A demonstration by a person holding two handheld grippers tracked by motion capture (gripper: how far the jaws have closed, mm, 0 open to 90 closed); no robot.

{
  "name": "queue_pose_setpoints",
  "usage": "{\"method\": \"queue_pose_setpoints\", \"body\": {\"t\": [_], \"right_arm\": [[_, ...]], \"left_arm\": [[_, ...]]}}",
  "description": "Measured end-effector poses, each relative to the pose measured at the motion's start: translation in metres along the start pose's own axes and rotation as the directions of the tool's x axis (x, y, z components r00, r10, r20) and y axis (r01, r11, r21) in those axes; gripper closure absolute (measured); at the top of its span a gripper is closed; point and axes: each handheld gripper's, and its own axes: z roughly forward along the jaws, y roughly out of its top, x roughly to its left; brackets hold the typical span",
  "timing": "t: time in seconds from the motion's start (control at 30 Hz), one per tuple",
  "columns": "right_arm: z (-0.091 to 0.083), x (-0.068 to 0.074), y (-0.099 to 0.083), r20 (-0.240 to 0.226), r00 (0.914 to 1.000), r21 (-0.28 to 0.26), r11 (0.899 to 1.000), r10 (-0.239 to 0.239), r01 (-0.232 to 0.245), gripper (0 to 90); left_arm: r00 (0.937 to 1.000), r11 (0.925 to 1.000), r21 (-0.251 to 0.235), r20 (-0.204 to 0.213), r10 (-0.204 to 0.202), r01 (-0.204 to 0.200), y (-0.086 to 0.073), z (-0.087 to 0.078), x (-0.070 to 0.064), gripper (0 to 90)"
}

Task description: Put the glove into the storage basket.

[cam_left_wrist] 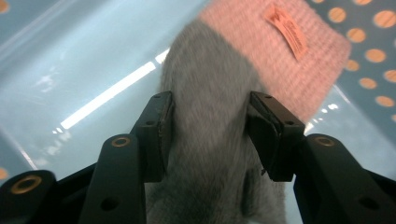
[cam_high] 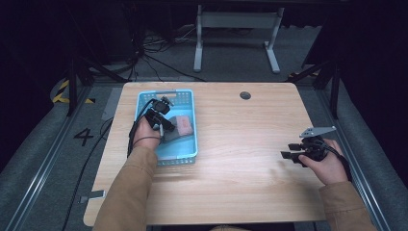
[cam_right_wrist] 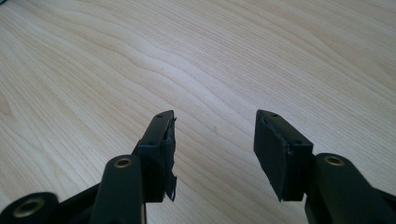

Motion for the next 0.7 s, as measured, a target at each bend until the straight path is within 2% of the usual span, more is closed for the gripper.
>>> {"method": "queue_pose_setpoints", "body": {"t": [0.07, 0.17, 0.3, 0.4, 0.5, 0.53, 0.57, 0.7], "right_arm": [[0.0, 0.001, 0.0, -0.004, 1.0, -0.002, 1.0, -0.002, 0.002, 49.3], [0.001, 0.001, 0.001, -0.008, 1.0, 0.001, 1.0, -0.006, 0.006, 49.2], [0.002, 0.002, 0.003, -0.009, 0.9999, 0.001, 1.0, -0.012, 0.012, 49.1], [0.004, 0.002, 0.006, -0.013, 0.9998, -0.001, 1.0, -0.017, 0.017, 49.1], [0.007, 0.003, 0.01, -0.021, 0.9994, -0.001, 1.0, -0.027, 0.027, 49.0], [0.007, 0.003, 0.01, -0.021, 0.9994, -0.001, 1.0, -0.027, 0.027, 49.0], [0.01, 0.004, 0.014, -0.025, 0.9991, -0.001, 0.999, -0.035, 0.035, 49.0], [0.015, 0.006, 0.021, -0.031, 0.998, 0.001, 0.999, -0.054, 0.054, 49.0]], "left_arm": [[0.9998, 0.9998, -0.013, -0.004, 0.017, -0.017, -0.001, -0.002, -0.001, 53.5], [1.0, 0.9989, -0.047, -0.009, 0.0, 0.0, -0.001, -0.006, -0.002, 50.6], [0.9998, 0.9962, -0.086, -0.012, 0.014, -0.015, -0.001, -0.015, -0.006, 48.9], [0.9999, 0.9888, -0.148, -0.003, 0.015, -0.016, -0.003, -0.028, -0.011, 48.9], [0.9997, 0.9813, -0.192, 0.008, 0.022, -0.02, -0.005, -0.041, -0.019, 48.7], [0.9997, 0.9813, -0.192, 0.008, 0.022, -0.02, -0.005, -0.041, -0.019, 48.7], [0.9994, 0.9745, -0.223, 0.015, 0.032, -0.028, -0.006, -0.051, -0.026, 48.7], [0.9966, 0.9609, -0.273, 0.051, 0.064, -0.048, -0.011, -0.067, -0.041, 48.8]]}}
